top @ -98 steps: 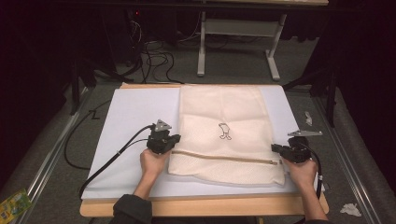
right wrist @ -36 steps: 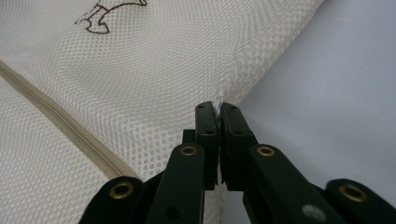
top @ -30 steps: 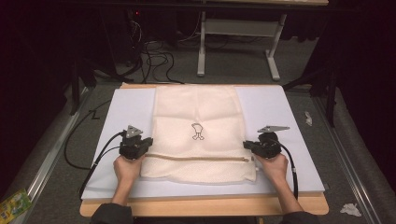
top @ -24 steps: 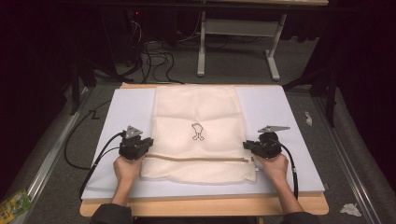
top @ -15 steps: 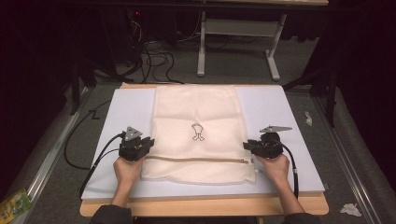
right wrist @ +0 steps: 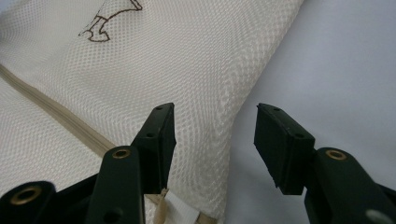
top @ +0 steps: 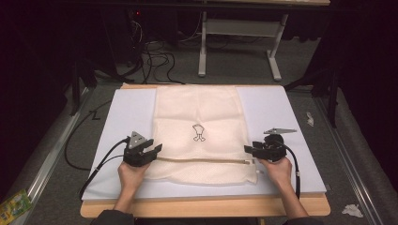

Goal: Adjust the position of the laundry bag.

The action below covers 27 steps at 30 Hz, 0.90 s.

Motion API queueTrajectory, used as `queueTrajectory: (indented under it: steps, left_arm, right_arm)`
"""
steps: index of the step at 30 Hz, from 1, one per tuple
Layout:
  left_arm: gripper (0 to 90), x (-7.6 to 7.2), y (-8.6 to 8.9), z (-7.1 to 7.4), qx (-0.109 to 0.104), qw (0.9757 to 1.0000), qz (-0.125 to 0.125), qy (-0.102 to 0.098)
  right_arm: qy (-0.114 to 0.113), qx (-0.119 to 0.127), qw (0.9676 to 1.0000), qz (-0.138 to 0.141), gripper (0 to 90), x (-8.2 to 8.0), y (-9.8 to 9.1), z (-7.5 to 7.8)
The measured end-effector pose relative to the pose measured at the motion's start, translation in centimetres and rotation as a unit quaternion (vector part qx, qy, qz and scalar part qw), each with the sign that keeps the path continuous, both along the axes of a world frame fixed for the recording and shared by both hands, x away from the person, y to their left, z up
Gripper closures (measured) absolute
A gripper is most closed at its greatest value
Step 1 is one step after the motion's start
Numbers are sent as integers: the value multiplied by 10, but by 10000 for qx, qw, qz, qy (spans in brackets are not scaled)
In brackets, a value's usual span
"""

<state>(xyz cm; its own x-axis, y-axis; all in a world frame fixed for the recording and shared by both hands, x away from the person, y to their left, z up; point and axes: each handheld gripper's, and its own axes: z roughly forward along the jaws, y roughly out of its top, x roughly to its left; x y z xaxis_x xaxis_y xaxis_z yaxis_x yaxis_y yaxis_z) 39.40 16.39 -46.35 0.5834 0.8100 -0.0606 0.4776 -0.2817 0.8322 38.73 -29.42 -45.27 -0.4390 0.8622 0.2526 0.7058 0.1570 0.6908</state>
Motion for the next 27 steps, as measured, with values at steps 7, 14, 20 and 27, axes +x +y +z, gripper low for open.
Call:
queueTrajectory:
  steps: [7, 14, 20, 27]
  left_arm:
    - [524, -1, -7, -8, 17, 9999, -125, 18]
    - [531, -1, -15, -18, 88, 9997, -176, 176]
    - [527, 0, -16, -20, 144, 9995, -189, 215]
    - [525, 0, -16, -21, 183, 9995, -156, 227]
  right_arm:
    - [239, -92, 9997, 32, 455, -3, 2, -4]
    - [424, -49, 9991, 17, 444, -6, 4, -5]
    - [542, -103, 9985, -12, 444, -7, 4, -7]
    - [726, -56, 9973, -16, 442, -1, 6, -11]
